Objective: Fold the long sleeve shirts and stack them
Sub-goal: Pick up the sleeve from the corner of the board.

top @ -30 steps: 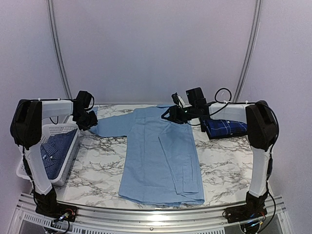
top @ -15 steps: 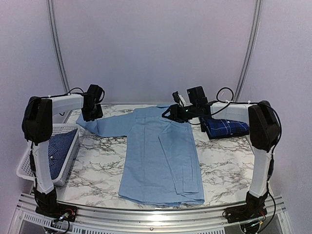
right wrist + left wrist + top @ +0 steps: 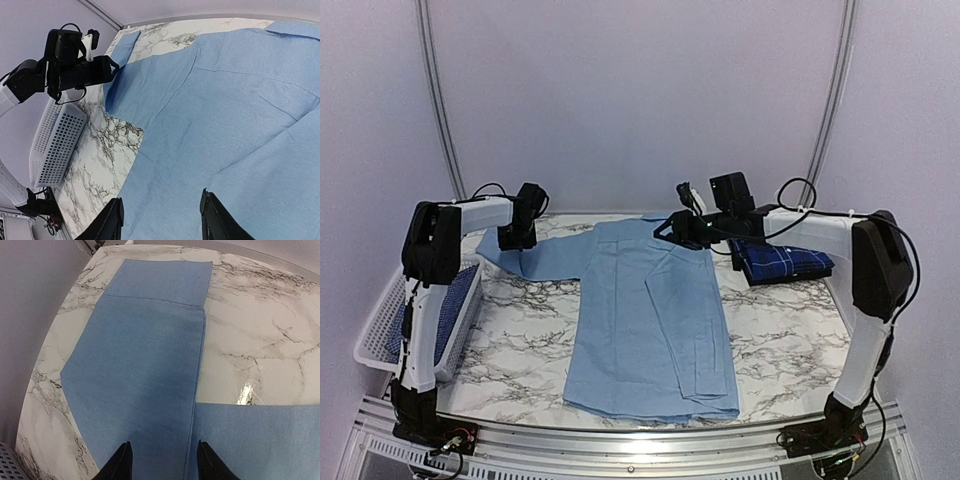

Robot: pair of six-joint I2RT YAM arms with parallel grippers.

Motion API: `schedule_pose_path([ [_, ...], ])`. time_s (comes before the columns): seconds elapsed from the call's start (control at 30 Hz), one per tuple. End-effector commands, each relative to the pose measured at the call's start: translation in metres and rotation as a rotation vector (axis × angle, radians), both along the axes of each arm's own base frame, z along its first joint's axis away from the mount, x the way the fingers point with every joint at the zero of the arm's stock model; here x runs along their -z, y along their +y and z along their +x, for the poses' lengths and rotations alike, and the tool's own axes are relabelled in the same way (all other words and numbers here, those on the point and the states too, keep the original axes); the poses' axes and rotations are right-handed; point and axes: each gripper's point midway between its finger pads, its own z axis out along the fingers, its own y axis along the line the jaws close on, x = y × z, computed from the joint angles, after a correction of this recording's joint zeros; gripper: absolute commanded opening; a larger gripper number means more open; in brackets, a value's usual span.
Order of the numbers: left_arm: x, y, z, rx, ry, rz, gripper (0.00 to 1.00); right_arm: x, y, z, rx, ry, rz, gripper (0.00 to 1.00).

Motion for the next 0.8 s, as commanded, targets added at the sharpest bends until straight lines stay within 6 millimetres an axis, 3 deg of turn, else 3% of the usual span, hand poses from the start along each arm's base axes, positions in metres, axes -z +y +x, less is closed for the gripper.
schedule_pose_path([
  [0.0,0.000,0.010,0.000,-0.014,0.024,0.061,0.44,-0.009,-0.002,-0.006,0.001,-0.025,-0.013,0.49],
  [0.13,0.007,0.008,0.000,-0.010,0.037,0.051,0.38,-0.007,-0.002,-0.007,0.002,-0.020,-0.013,0.49],
  [0.47,0.025,0.007,-0.008,-0.018,0.073,0.030,0.42,-0.007,-0.002,-0.007,0.004,-0.016,-0.015,0.48],
  [0.6,0.022,0.008,-0.008,-0.025,0.064,0.033,0.28,-0.005,-0.003,-0.007,0.007,-0.014,-0.018,0.48],
  [0.77,0.003,0.003,-0.004,-0.011,0.030,0.017,0.07,-0.005,-0.002,-0.007,0.007,-0.014,-0.019,0.48],
])
